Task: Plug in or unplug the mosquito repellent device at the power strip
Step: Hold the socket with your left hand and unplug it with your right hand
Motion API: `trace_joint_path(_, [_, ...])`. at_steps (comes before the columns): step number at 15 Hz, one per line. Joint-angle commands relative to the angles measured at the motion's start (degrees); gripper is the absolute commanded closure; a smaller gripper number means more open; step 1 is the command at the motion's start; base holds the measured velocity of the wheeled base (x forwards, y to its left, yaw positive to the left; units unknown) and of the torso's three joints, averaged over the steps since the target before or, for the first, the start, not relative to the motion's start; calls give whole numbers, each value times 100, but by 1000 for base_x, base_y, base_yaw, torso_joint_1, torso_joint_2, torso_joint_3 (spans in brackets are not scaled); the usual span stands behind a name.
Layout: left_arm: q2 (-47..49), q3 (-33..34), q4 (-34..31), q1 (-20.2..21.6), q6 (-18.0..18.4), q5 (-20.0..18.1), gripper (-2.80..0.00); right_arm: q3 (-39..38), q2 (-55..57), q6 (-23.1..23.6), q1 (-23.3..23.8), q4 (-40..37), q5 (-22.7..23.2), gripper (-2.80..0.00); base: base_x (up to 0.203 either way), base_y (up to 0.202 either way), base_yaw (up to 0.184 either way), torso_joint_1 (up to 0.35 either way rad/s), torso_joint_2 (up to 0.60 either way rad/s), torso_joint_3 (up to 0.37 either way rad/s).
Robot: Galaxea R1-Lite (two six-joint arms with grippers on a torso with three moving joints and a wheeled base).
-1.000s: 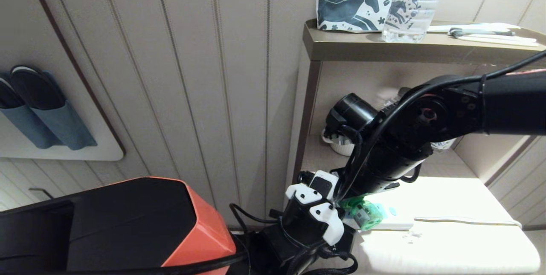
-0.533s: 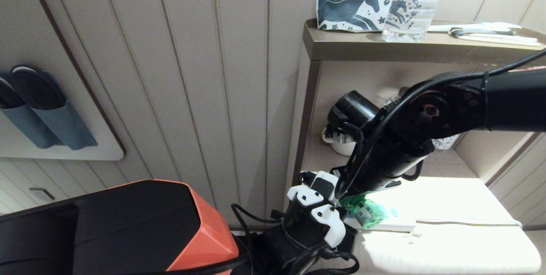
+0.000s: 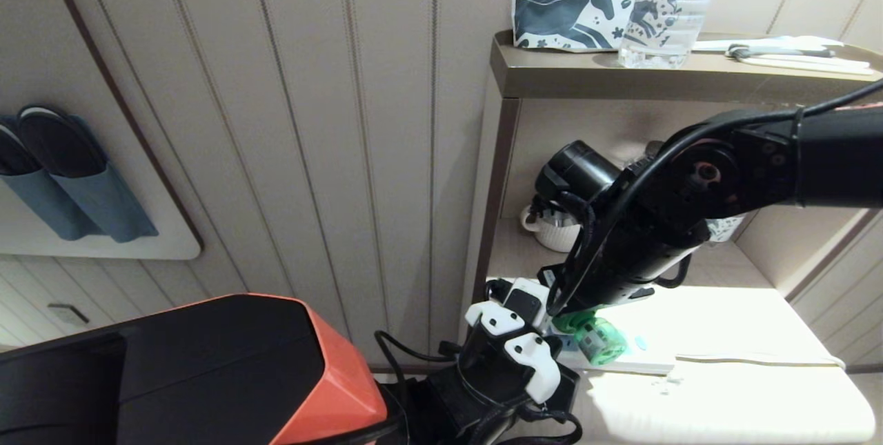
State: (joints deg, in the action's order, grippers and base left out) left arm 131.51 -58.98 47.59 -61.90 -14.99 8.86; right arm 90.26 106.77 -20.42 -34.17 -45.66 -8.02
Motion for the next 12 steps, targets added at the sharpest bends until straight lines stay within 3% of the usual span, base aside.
trace_joint_path(1, [90, 0, -4, 3, -3, 1, 0, 94, -116, -15, -11, -102, 11, 0, 0, 0, 0, 0, 0, 0])
trace_joint_path(12, [-366, 57, -18, 3, 5, 26, 0, 246, -410, -44, -28, -382, 2, 0, 0, 0, 0, 0, 0, 0])
